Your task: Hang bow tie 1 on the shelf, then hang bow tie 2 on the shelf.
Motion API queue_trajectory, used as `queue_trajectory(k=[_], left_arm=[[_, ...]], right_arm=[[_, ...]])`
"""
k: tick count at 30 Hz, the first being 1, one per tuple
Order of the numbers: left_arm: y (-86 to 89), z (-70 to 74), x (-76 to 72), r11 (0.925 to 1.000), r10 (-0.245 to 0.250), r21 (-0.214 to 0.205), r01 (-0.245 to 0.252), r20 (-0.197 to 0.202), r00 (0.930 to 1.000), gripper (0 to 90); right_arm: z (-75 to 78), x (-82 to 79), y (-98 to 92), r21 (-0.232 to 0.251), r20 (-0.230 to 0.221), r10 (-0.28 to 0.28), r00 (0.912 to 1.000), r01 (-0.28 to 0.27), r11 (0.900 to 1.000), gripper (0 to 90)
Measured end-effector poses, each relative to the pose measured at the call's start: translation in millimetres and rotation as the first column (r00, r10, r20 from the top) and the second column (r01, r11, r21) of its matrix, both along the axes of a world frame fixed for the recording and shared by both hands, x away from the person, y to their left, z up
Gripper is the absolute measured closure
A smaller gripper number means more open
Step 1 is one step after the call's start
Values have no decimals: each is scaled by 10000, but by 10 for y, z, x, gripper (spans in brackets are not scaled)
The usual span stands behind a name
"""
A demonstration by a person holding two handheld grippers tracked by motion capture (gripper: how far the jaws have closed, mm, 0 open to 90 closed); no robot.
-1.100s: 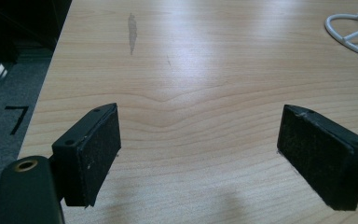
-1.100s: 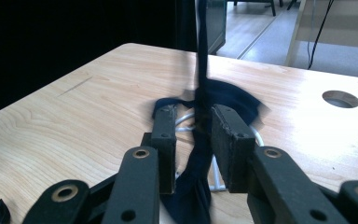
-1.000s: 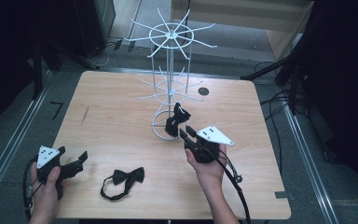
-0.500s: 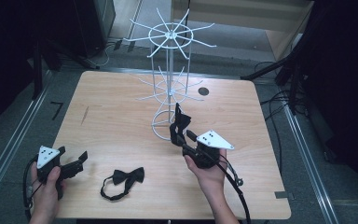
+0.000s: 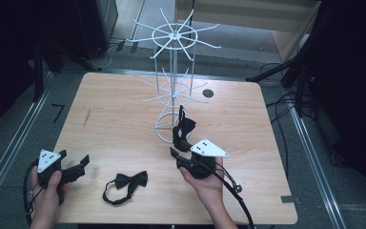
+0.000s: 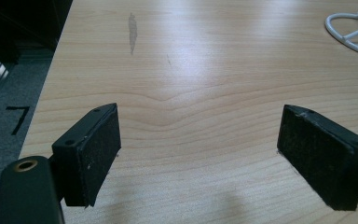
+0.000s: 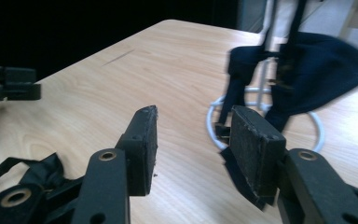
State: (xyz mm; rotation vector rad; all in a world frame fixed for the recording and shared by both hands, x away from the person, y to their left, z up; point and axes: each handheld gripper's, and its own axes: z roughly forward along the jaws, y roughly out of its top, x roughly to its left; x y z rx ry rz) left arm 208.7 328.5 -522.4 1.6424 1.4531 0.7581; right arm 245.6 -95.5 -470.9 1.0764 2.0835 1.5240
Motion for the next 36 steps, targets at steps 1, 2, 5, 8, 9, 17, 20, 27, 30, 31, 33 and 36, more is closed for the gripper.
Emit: queue_trajectory(k=[1, 2, 5, 8, 9, 17, 20, 27, 30, 31, 33, 36], left_arm=[[1, 0, 3, 10000, -2, -7, 2, -7, 10000, 139], [3, 0, 5, 10000, -5, -2, 5, -1, 10000, 139], [3, 0, 6, 10000, -2, -8, 2, -3, 10000, 140], [3, 0, 5, 10000, -3, -3, 3, 3, 10000, 140], [3, 0, 5, 10000, -1, -16, 1, -3, 10000, 140], [5, 1, 4, 10000, 7, -38, -7, -8, 10000, 140], [4, 0, 10, 10000, 18, -36, -18, -3, 10000, 139], [4, 0, 9, 10000, 13, -27, -13, 1, 10000, 140], [4, 0, 9, 10000, 22, -28, -22, 7, 10000, 139], [4, 0, 9, 10000, 9, -24, -9, 15, 10000, 140], [5, 0, 10, 10000, 9, -30, -9, -8, 10000, 140], [5, 0, 10, 10000, 13, -36, -13, -8, 10000, 140]], right_arm=[[-11, -17, 32, 22, -28, 147, 9999, -147, 9999, 516], [-15, -23, 45, 51, -43, 191, 9998, -191, 9998, 515], [-30, -34, 77, 32, -74, 334, 9994, -334, 9994, 513], [-56, -51, 124, -17, -128, 493, 9987, -493, 9988, 508], [-71, -65, 161, 5, -210, 591, 9980, -591, 9983, 505], [-109, -83, 257, -27, -276, 828, 9962, -829, 9966, 504], [-115, -88, 288, -13, -280, 902, 9955, -903, 9959, 504], [-166, -125, 450, -10, -434, 1271, 9909, -1273, 9919, 507], [-182, -128, 499, -66, -478, 1378, 9893, -1382, 9904, 508], [-203, -128, 544, -83, -545, 1481, 9875, -1488, 9888, 510], [-220, -132, 590, -71, -633, 1558, 9858, -1566, 9876, 511], [-251, -138, 658, -165, -695, 1722, 9826, -1737, 9847, 514]])
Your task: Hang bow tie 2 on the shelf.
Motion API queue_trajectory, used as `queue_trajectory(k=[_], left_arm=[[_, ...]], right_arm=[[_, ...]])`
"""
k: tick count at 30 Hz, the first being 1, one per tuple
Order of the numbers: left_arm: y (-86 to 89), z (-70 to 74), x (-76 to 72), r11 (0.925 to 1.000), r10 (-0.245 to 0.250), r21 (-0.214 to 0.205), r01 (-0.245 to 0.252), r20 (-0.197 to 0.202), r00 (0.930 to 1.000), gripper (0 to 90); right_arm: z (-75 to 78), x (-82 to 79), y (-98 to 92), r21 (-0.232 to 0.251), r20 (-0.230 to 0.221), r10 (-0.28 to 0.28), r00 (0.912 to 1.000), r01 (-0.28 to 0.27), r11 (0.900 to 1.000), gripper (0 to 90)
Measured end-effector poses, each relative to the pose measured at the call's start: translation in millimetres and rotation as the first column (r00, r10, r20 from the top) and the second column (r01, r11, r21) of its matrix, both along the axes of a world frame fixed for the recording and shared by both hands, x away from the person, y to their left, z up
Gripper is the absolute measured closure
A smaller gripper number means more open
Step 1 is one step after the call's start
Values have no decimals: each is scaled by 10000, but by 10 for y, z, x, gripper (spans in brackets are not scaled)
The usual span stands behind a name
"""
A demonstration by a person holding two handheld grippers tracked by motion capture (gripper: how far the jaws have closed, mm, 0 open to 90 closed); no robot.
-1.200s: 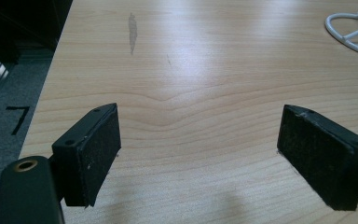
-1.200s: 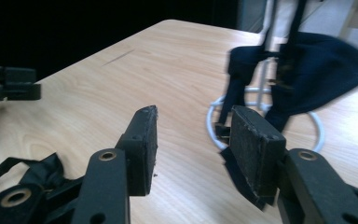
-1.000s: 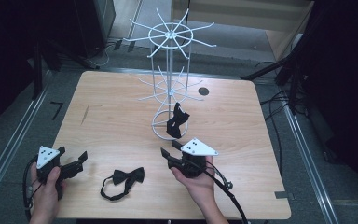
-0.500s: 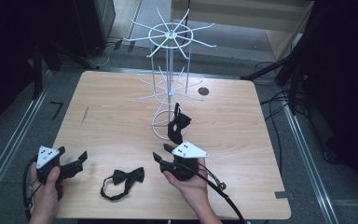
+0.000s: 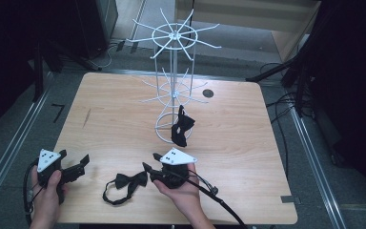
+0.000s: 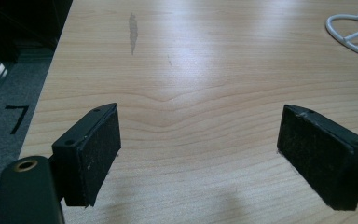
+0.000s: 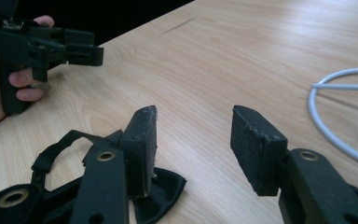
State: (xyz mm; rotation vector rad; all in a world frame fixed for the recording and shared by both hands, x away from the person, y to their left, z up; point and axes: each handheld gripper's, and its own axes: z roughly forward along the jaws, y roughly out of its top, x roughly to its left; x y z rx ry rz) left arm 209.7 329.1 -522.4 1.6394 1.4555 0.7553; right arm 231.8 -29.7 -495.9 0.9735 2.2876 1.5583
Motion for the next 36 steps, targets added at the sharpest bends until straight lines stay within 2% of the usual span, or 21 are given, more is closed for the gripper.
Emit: queue_trajectory(k=[15, 20, 24, 30, 34, 36], left_arm=[[-1, 0, 1, 10000, -15, -3, 15, -1, 10000, 140], [0, 0, 1, 10000, -27, 1, 27, 1, 10000, 140], [0, 0, 2, 10000, -19, 2, 19, 7, 10000, 140], [1, 1, 0, 10000, -30, 16, 29, 48, 10000, 139], [6, 4, -13, 9999, 103, 73, -106, 343, 9994, 138], [11, 8, -29, 9991, 259, 324, -289, 870, 9959, 136]], right_arm=[[-157, -13, 247, -599, -392, 539, 9978, -562, 9966, 526], [-183, -21, 301, -657, -438, 641, 9970, -669, 9956, 533], [-221, -20, 357, -718, -546, 844, 9949, -882, 9935, 533], [-298, -30, 464, -1056, -697, 1161, 9908, -1230, 9868, 532], [-335, -33, 509, -1186, -822, 1355, 9874, -1447, 9823, 527], [-363, -38, 538, -1318, -882, 1508, 9846, -1616, 9780, 521]])
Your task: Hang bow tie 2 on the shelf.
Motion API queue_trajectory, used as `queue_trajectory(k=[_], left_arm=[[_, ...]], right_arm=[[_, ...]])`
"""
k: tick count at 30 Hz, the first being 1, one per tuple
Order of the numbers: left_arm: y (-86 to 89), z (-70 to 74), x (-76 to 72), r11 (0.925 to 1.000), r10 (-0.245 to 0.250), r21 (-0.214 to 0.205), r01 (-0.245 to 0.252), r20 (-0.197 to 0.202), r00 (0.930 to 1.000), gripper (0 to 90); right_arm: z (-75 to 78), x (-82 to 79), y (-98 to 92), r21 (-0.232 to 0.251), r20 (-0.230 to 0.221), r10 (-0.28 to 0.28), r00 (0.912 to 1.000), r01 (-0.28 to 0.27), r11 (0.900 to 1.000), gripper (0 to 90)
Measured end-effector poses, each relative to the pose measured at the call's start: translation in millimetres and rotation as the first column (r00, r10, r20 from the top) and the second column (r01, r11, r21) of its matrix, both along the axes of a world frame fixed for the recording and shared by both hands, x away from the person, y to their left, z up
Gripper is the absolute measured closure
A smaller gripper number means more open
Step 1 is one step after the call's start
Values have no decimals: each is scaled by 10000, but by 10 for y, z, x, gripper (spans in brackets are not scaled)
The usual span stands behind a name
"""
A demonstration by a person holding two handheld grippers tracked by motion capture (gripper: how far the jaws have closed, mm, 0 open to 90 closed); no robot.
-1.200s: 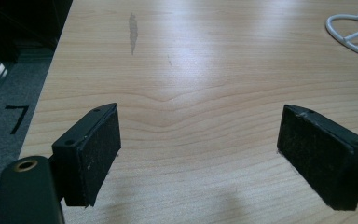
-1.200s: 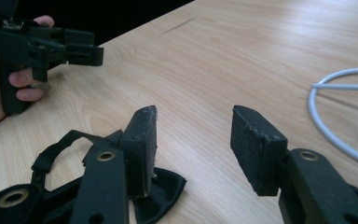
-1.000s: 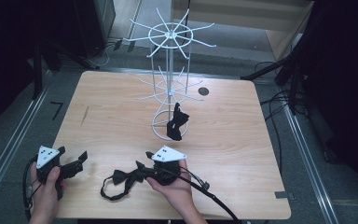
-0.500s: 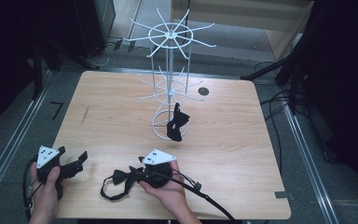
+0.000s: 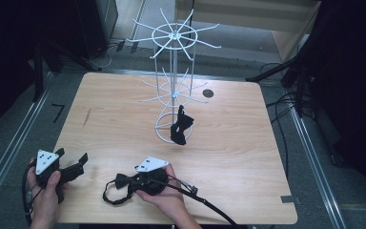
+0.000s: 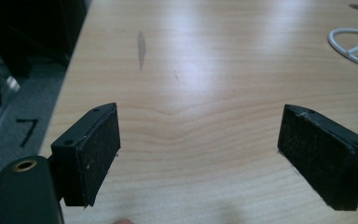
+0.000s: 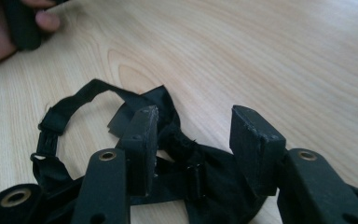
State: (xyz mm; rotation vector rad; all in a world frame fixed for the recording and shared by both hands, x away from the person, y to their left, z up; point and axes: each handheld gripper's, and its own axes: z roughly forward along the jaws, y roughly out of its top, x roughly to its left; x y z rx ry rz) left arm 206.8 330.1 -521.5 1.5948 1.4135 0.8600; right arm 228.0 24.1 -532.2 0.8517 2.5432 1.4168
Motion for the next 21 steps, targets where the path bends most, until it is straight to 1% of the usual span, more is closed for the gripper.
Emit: queue_trajectory(k=[1, 2, 4, 8, 10, 13, 15, 17, 18, 19, 20, 21], left_arm=[[-1, -1, -1, 10000, 30, 74, -31, 129, 9999, 136], [0, -1, -1, 10000, 19, 82, -21, 175, 9998, 136], [1, -1, -4, 9999, -61, 101, 59, 190, 9998, 136], [-12, 0, -11, 9997, 13, 241, -18, 207, 9998, 134], [-12, -1, -9, 9999, 18, 159, -18, 30, 10000, 129], [-7, -1, -3, 9999, 106, 50, -106, -48, 9999, 126], [1, -1, -5, 9999, 113, -9, -113, -39, 9999, 131], [12, -2, -9, 9999, 49, -121, -49, -13, 10000, 131], [12, -2, -9, 9999, 49, -121, -49, -13, 10000, 131], [16, -3, -7, 9998, 78, -202, -78, -19, 10000, 131], [16, -3, -7, 9998, 78, -202, -78, -19, 10000, 131], [27, -1, -4, 9996, 81, -275, -84, -86, 9999, 132]], right_arm=[[-11, 0, 8, -55, -6, 68, 10000, -68, 10000, 521], [-22, -2, 15, -96, -38, 81, 10000, -82, 9999, 521], [-41, 2, 24, -164, -116, 90, 9999, -92, 9998, 522], [-45, 8, 26, -179, -153, 97, 9998, -100, 9998, 527], [-48, 9, 27, -277, -170, 83, 9998, -88, 9996, 532], [-56, -2, 31, -432, -97, 209, 9997, -213, 9988, 539], [-61, -15, 39, -524, -76, 262, 9996, -265, 9983, 544], [-72, -32, 48, -676, -14, 438, 9990, -438, 9968, 556], [-72, -32, 48, -676, -14, 438, 9990, -438, 9968, 556], [-71, -43, 49, -744, 37, 500, 9987, -496, 9960, 578], [-71, -43, 49, -744, 37, 500, 9987, -496, 9960, 578], [-69, -52, 48, -841, 141, 521, 9985, -508, 9952, 622]])
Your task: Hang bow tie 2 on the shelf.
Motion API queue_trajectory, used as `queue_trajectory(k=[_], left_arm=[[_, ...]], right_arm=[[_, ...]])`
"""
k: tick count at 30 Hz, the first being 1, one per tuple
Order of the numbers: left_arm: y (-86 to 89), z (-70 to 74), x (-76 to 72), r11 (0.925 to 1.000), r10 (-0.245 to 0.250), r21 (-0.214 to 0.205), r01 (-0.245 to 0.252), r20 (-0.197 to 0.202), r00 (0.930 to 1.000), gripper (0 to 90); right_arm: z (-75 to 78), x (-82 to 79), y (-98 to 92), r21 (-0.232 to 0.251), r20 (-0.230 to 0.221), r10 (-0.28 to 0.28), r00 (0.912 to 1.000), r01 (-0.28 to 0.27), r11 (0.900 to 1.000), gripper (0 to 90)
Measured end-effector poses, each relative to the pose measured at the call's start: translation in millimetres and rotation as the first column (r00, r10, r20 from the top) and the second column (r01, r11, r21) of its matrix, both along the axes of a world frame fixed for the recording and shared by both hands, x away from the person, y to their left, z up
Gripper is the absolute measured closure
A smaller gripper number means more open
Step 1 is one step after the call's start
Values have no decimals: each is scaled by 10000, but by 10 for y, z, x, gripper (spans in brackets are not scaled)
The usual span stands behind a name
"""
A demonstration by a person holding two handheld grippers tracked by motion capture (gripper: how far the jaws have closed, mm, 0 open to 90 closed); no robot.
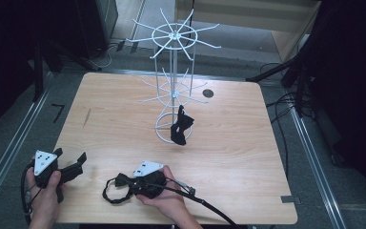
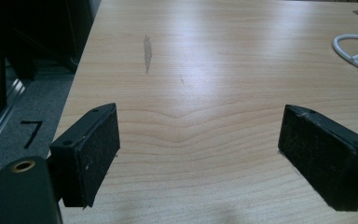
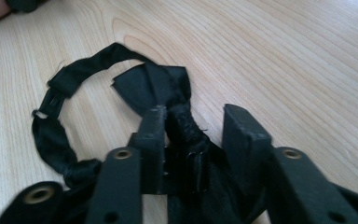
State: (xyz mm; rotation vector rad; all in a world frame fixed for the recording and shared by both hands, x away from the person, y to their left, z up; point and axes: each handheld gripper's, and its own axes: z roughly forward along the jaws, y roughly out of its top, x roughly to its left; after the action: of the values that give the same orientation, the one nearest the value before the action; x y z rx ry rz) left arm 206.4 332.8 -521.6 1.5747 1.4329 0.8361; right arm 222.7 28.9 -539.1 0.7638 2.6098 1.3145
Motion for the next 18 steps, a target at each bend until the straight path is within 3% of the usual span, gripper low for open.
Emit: queue_trajectory(k=[8, 18], left_arm=[[9, -2, 6, 10000, 5, -77, -5, -55, 10000, 132], [14, 0, 11, 9999, -10, -137, 7, -150, 9999, 132]], right_arm=[[0, -33, 2, -139, 258, 71, 9996, -67, 9999, 743], [3, -58, -30, 56, 467, -105, 9989, 102, 9999, 793]])
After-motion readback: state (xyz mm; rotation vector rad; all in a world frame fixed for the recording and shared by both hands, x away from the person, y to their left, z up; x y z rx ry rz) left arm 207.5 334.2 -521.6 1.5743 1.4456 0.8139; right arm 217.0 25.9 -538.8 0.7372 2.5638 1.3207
